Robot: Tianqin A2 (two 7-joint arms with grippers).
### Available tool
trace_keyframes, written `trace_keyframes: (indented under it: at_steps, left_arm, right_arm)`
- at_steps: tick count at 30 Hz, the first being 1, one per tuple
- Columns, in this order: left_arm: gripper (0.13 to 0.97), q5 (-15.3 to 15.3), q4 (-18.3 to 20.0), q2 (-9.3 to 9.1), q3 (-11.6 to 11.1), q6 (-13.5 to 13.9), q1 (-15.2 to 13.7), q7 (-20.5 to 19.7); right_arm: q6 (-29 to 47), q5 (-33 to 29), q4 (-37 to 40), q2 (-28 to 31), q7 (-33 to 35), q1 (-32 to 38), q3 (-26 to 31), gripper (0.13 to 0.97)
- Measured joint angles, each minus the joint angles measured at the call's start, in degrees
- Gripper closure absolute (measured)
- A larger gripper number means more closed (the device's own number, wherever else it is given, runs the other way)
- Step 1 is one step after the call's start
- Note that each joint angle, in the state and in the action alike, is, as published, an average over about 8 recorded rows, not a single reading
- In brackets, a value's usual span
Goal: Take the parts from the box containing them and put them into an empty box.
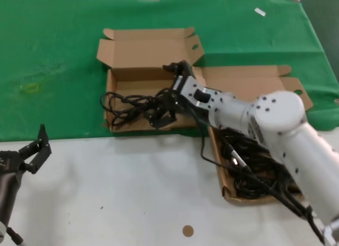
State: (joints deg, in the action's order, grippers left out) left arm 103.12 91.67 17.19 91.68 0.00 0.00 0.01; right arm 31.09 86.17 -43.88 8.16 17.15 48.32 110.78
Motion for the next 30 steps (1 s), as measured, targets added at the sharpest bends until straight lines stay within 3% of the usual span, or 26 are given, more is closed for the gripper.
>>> trace_keyframes:
  at_steps: [2, 10, 19, 30]
  left_arm:
    - [0.494, 0.00, 0.00, 0.00, 0.00, 0.00, 0.00, 0.00]
    - [0.301, 0.00, 0.00, 0.00, 0.00, 0.00, 0.00, -0.01]
    - [0.181, 0.00, 0.00, 0.00, 0.00, 0.00, 0.00, -0.02]
    - [0.132, 0.01, 0.00, 0.00, 0.00, 0.00, 0.00, -0.02]
  right_arm:
    - [-1.42, 0.77, -2.18, 0.41, -0.78, -2.21, -0.87, 0.150]
    - [-7.24, 3.95, -11.14, 2.10, -4.01, -11.19, -4.44, 0.129]
    - [-13.81, 7.54, -21.22, 4.00, -7.62, -21.41, -8.48, 0.129]
    - [-21.79, 11.89, -33.49, 6.33, -12.02, -33.83, -13.39, 0.129]
